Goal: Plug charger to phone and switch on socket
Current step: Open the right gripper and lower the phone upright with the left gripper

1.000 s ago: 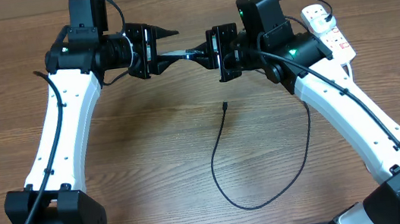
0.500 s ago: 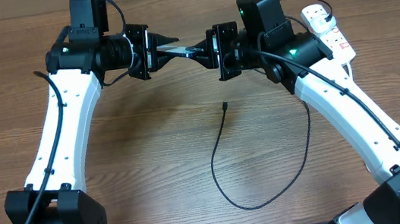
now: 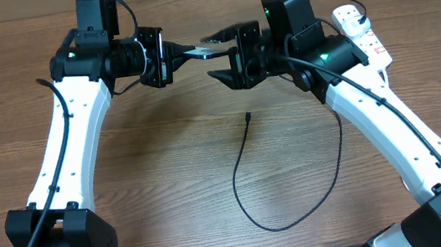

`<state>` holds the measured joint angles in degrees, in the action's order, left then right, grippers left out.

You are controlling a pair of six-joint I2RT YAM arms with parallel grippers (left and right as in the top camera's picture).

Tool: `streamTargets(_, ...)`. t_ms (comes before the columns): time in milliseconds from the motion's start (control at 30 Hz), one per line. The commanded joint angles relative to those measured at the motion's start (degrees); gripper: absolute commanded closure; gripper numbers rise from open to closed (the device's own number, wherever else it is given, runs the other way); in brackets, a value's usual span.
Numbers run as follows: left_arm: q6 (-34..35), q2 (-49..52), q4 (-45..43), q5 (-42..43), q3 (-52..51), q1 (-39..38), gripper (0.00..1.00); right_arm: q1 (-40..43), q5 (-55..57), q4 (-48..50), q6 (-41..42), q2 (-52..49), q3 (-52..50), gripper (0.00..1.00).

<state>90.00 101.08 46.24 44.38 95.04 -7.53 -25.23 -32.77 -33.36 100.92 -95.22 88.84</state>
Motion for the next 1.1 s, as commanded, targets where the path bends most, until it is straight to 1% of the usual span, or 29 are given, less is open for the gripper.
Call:
streamTargets(0,-3.39,0.09,-0.37,-3.13,0.17,-0.26,0.96,-0.20,2.03,-0.96,-9.77,2.36,1.60,0.23)
streamTargets(100,-12.02,0.09,0.35,-8.76,0.17,0.24,0.96,-0.15,7.13,-5.18,-17.86,2.36,1.55,0.08)
streamTargets(167,-20.13,0.09,0.74,-12.35,0.17,0.66,0.96,-0.15,12.07,-8.35,-25.88,2.36,1.55,0.00)
streamTargets(300,-38.14,0.09,3.34,-18.08,0.17,1.01,0.96,-0.15,25.03,-17.75,-47.36,2.29,1.49,0.00)
streamTargets(333,-44.24,0.09,4.81,-19.65,0.15,0.98,0.96,-0.15,28.89,-21.03,-53.13,2.08,1.27,0.00)
streamTargets(367,-49.05,0.09,6.16,-21.09,0.15,0.94,0.96,-0.15,31.63,-23.67,-56.92,1.84,1.11,0.00)
streamTargets(400,-53.90,0.09,7.82,-22.58,0.13,0.72,0.96,-0.15,33.79,-26.16,-59.39,1.40,1.11,0.00)
streamTargets(500,-66.23,0.09,12.63,-24.46,-0.17,-0.04,0.96,-0.15,36.35,-31.63,-62.71,-0.24,1.11,0.00)
streamTargets(600,-74.69,0.20,16.48,-24.46,-0.24,-0.94,0.96,-0.17,35.85,-34.10,-63.08,-2.08,1.11,0.00)
streamTargets(667,-79.19,0.20,18.32,-24.52,-0.50,-1.64,0.96,-0.17,34.67,-34.51,-63.08,-3.45,1.11,0.00)
streamTargets(733,-81.85,0.20,18.99,-24.68,-0.85,-2.21,0.96,-0.17,33.18,-34.27,-63.08,-5.03,1.11,0.00)
streamTargets(933,-82.09,0.20,19.12,-30.82,-1.25,-2.54,0.96,-0.15,32.24,-33.55,-63.06,-8.41,1.11,0.00)
streamTargets(1067,-82.20,0.31,18.84,-31.43,-1.29,-2.56,0.96,-0.11,32.00,-32.65,-63.06,-8.41,1.11,0.00)
